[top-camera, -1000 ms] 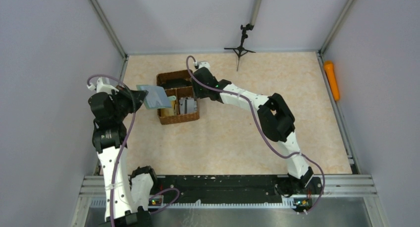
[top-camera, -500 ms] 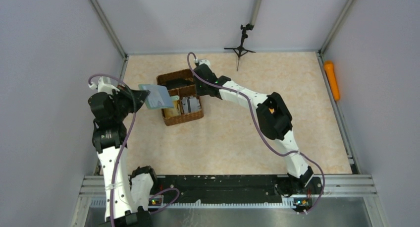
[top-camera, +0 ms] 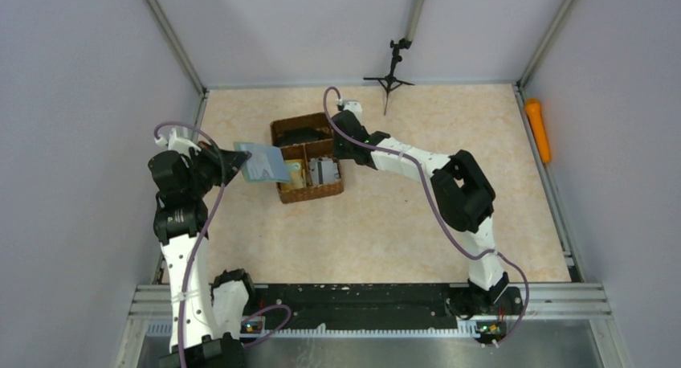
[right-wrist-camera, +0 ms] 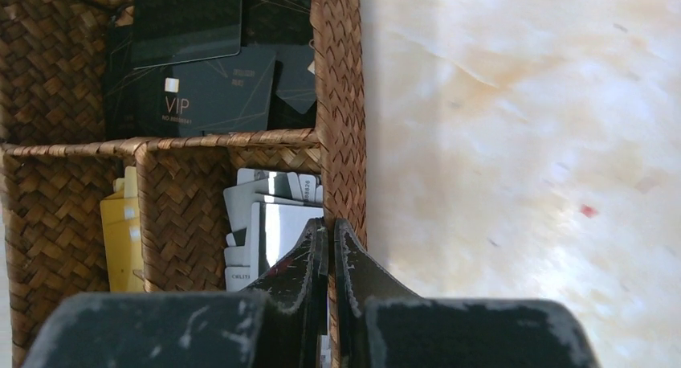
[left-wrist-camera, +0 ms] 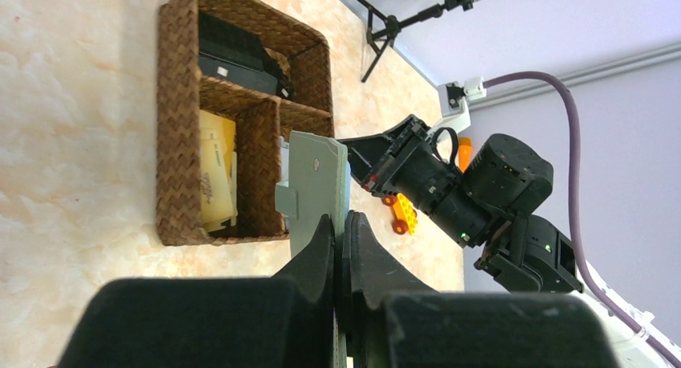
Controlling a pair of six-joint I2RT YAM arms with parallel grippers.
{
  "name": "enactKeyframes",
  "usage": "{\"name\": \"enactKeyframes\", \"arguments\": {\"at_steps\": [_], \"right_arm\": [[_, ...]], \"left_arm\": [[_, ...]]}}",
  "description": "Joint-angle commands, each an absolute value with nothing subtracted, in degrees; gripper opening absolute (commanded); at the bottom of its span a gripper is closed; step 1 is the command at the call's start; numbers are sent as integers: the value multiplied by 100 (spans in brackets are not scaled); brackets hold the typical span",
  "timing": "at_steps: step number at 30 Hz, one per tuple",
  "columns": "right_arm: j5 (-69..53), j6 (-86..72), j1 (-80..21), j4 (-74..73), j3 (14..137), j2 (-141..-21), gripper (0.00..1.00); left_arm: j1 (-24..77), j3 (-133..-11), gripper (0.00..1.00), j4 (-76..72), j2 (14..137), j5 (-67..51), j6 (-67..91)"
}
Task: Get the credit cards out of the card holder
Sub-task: Move the storage box to the center of the board.
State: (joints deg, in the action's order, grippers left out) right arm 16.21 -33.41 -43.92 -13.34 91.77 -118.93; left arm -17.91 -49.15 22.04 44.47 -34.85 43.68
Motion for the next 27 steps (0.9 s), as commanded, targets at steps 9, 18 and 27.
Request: {"name": "enactKeyframes", "arguments": {"at_steps": [9,18,27], "right_arm": [[3763,-7064,-3934,-2710,8088,-10626,0],[3279,-7205,-3937,-1104,6947,-9980,17],[3393,-5476,-3937,-70,5921,-8829,56]], "left_arm": [[-1704,-4167,0,1189,4113,-4203,4852],[-1345,-3822,0,898,3991,-4385,4956],[-536,-3846,0,765,4195,-4342,4728]]}}
